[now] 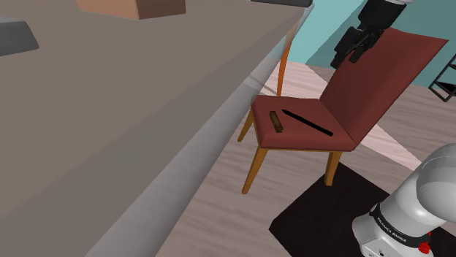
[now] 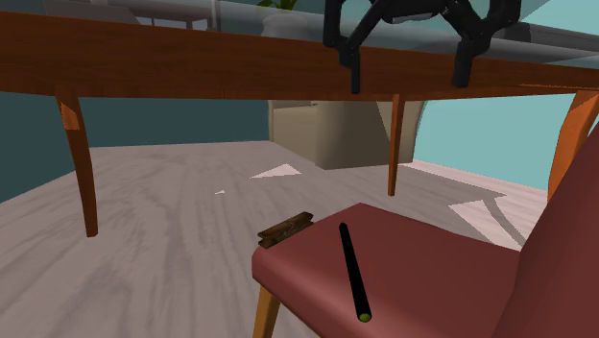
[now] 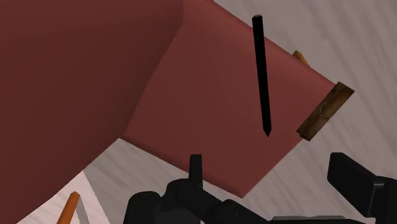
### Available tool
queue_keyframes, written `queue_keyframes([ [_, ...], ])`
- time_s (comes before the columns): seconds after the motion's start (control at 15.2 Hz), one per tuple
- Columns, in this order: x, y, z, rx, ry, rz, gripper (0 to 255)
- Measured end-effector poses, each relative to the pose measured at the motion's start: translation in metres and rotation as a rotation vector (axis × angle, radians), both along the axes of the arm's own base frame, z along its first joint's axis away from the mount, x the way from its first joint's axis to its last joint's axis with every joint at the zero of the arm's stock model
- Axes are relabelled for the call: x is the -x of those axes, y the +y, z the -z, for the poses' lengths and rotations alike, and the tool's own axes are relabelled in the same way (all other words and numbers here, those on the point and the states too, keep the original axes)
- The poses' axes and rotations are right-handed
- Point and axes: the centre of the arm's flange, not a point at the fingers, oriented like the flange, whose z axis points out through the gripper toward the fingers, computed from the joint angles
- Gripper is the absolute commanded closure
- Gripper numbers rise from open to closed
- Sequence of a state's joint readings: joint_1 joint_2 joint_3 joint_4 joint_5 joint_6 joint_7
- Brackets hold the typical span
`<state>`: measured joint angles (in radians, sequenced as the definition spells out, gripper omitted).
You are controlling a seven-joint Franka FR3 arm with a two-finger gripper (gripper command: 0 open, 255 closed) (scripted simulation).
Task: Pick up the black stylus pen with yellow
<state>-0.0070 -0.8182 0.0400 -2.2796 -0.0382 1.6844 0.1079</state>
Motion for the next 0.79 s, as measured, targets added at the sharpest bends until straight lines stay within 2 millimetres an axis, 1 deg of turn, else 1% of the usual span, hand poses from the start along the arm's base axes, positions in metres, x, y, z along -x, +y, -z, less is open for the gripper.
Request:
queue_keyframes([
  [0.07,0.000,0.000,0.000,0.000,0.000,0.000,0],
  [0.13,-0.001,0.002,0.006,-0.005,0.001,-0.008,0],
  [0.26,0.000,0.001,0.025,-0.022,0.004,-0.034,0],
  [0.33,-0.002,0.003,0.039,-0.031,0.006,-0.050,0],
  [0.4,-0.006,0.000,0.051,-0.041,0.007,-0.065,0],
  [0.66,-0.008,0.006,0.102,-0.082,0.013,-0.130,0],
  [0.79,-0.013,0.008,0.128,-0.103,0.016,-0.163,0],
])
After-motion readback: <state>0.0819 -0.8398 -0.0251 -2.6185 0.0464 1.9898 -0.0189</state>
